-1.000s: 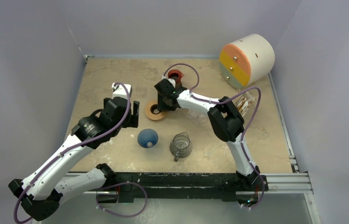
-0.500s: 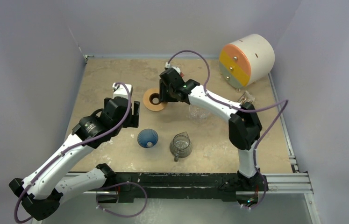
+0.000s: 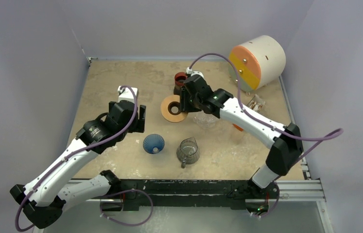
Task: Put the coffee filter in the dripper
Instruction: Place the dripper holder onto the coffee server.
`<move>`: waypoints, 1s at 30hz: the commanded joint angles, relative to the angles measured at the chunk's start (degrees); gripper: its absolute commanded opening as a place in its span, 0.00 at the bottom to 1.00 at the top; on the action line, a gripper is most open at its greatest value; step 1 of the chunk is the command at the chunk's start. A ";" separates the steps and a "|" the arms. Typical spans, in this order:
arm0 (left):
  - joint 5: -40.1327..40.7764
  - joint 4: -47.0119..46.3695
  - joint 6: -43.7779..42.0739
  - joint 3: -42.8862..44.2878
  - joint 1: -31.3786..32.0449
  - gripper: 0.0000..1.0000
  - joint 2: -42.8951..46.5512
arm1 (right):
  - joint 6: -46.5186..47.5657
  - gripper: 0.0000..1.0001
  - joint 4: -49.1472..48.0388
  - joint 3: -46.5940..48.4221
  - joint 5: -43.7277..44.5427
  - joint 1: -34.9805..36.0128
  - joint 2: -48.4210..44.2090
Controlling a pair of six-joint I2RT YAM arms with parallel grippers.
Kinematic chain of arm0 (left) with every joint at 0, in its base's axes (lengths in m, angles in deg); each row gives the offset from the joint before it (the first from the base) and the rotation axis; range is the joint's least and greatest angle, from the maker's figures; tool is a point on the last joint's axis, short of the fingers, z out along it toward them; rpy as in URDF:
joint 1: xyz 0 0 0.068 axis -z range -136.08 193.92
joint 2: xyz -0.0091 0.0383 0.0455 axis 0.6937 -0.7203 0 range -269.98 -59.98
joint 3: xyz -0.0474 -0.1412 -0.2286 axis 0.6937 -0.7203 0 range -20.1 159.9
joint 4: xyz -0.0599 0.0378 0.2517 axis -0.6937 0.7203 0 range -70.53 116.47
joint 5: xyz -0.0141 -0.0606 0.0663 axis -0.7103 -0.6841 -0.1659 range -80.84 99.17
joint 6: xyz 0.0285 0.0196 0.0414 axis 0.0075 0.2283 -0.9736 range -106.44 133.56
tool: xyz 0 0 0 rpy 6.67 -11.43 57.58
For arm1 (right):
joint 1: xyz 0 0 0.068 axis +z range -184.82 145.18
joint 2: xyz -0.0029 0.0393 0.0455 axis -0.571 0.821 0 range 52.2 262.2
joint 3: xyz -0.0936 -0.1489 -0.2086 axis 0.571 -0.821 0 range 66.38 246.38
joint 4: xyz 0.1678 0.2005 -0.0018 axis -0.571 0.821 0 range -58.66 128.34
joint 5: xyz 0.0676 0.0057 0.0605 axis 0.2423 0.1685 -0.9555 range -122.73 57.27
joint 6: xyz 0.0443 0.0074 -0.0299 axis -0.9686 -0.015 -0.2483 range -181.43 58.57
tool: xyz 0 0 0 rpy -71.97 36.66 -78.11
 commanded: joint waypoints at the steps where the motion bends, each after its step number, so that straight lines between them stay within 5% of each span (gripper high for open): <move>1: 0.67 -1.17 -1.29 -0.47 -0.29 0.75 -0.72 | 3.06 0.00 2.66 -2.59 -0.76 0.34 -6.64; 15: -0.02 -1.16 -1.55 -0.39 -0.37 0.75 -1.00 | 6.94 0.00 8.99 -14.90 -7.85 0.42 -19.99; 30: -0.46 -1.27 -1.64 -0.45 -0.30 0.75 -1.61 | 4.10 0.00 4.34 -24.04 -10.59 3.06 -21.12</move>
